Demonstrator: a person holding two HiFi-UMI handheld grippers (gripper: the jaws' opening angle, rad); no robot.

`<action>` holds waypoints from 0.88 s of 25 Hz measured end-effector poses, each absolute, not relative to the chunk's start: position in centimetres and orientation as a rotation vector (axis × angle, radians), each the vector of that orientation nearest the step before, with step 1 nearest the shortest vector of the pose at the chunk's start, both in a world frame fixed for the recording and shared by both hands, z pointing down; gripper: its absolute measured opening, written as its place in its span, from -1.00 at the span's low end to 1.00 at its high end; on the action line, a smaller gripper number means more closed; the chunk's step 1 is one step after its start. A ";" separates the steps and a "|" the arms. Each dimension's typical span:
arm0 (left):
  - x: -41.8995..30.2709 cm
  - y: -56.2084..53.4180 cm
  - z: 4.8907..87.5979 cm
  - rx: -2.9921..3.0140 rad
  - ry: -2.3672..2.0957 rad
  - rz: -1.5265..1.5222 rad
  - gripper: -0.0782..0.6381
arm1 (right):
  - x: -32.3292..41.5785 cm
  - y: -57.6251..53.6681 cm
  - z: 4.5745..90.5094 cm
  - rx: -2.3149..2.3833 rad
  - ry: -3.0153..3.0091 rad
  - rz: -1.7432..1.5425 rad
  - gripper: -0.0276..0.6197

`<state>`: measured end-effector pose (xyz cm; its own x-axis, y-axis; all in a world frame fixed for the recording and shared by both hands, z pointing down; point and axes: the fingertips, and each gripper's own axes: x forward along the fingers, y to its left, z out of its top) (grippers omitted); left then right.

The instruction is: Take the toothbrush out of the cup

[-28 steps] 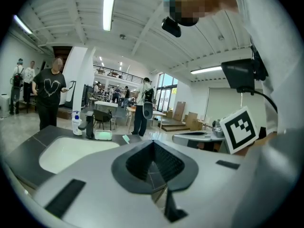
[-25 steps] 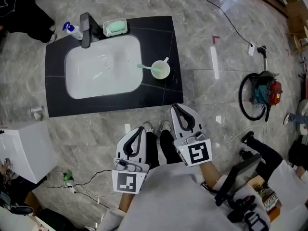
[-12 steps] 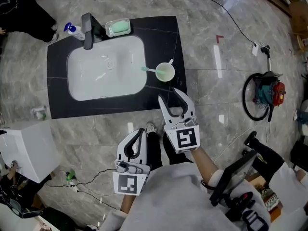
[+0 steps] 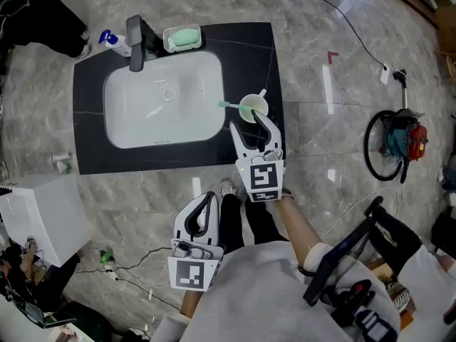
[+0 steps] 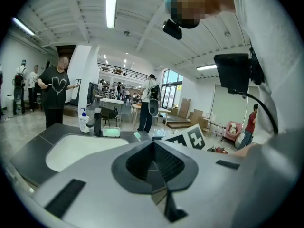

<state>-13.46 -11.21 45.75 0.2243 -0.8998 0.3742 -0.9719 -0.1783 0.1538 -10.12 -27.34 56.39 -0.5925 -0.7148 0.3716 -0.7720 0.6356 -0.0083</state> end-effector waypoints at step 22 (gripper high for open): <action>-16.6 -10.6 45.5 2.052 -1.804 0.257 -0.77 | -11.9 -30.4 59.3 1.213 -2.343 0.070 -0.37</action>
